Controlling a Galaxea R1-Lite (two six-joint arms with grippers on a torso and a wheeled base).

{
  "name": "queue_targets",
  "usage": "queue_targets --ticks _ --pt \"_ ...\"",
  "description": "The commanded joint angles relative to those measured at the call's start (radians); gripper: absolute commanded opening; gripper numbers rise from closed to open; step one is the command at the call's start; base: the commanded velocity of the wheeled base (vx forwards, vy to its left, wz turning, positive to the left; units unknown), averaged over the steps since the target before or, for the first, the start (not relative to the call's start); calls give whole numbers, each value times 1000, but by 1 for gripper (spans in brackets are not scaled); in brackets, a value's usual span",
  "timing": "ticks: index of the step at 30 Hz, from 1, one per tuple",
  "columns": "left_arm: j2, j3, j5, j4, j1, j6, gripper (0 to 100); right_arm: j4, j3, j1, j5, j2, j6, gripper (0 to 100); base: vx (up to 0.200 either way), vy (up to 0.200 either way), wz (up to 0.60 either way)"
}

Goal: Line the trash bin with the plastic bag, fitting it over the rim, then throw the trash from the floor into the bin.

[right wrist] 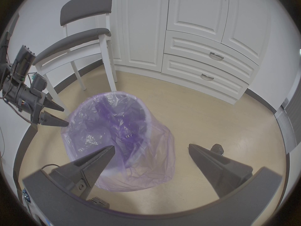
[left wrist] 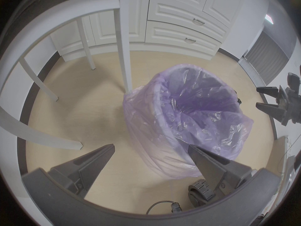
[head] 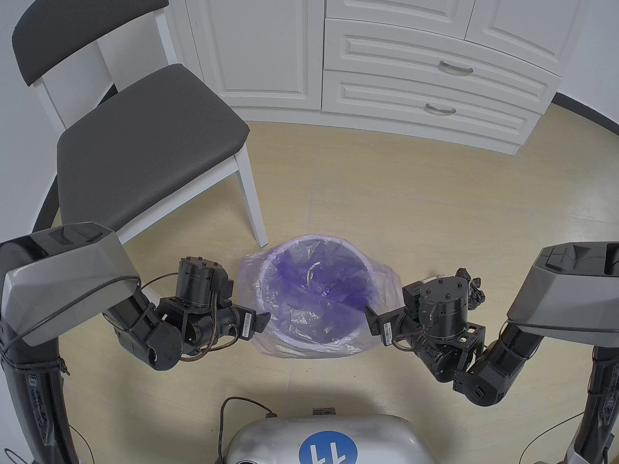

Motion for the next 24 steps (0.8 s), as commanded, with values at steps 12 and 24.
queue_targets --ticks 12,24 --pt "21 -7 -33 -3 86 29 100 -4 4 1 -2 28 -5 100 0 0 0" --pt "-8 10 -79 -72 89 22 100 9 6 -13 -2 28 -8 100 0 0 0"
